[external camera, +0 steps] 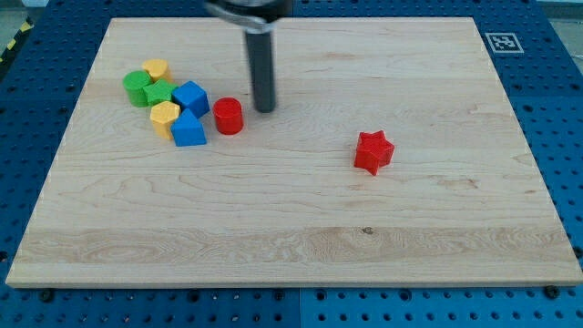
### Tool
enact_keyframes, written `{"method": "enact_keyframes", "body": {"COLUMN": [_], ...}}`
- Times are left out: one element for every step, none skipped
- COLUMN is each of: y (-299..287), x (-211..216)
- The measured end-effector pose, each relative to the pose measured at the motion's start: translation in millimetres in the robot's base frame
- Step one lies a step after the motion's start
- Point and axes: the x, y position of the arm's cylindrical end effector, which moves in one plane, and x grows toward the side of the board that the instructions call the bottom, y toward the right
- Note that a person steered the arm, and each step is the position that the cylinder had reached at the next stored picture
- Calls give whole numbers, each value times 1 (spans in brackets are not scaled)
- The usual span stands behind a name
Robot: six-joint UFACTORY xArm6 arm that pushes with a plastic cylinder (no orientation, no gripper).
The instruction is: Move your arm to red star
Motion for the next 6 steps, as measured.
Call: {"method": "enact_keyframes", "body": {"y": [113,195,224,193,190,174], "x": [26,60,89,93,105,106]}}
